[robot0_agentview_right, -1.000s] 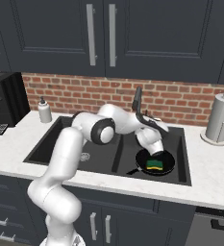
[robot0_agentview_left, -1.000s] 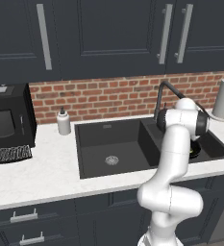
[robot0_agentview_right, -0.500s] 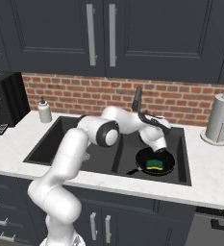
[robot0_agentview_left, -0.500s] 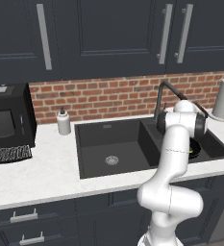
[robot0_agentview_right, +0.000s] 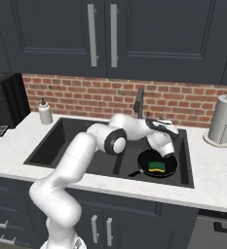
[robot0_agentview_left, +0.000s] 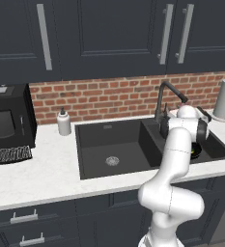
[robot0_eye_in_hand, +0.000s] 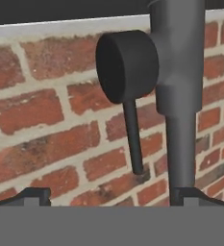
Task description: Pick the pan and sponge and place them into the sink. Then turn on the water.
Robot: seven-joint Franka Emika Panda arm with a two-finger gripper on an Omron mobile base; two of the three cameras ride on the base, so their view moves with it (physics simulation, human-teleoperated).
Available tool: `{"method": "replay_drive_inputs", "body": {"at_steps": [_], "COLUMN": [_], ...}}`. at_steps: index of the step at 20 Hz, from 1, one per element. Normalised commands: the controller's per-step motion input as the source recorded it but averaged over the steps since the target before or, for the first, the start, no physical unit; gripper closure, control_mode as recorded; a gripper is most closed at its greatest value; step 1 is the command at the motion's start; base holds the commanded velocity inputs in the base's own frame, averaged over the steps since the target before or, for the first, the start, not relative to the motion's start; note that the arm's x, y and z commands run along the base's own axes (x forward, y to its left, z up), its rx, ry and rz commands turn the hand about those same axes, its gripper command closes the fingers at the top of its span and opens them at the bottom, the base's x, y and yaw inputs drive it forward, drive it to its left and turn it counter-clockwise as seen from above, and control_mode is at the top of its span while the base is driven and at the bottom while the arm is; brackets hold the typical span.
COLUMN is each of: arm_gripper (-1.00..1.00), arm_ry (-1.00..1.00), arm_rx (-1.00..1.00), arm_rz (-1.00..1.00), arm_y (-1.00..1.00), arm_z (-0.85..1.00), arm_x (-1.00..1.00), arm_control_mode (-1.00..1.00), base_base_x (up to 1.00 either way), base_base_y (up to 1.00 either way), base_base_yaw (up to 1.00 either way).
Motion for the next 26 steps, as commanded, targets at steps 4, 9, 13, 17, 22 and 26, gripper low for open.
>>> {"method": "replay_drive_inputs", "body": {"at_steps": [4, 9, 13, 17, 22, 26], "arm_gripper": [-1.00, -1.00, -1.00, -1.00, -1.00, -1.00], "arm_ry": [-0.09, -0.08, -0.04, 0.00, 0.01, 0.07], "arm_rx": [-0.06, -0.09, -0.11, -0.10, -0.04, -0.01], "arm_rz": [-0.04, -0.06, -0.04, -0.02, -0.01, -0.02], "arm_y": [0.02, 0.09, 0.08, 0.03, 0.00, 0.00], "arm_z": [-0.04, 0.00, 0.00, 0.00, -0.01, -0.13], "arm_x": [0.01, 0.11, 0.13, 0.24, 0.47, 0.43], "arm_control_mode": [-1.00, -1.00, -1.00, -1.00, -1.00, -1.00], "base_base_x": [0.00, 0.00, 0.00, 0.00, 0.00, 0.00], "base_base_y": [0.00, 0.00, 0.00, 0.00, 0.00, 0.00], "base_base_yaw": [0.00, 0.00, 0.00, 0.00, 0.00, 0.00]}}
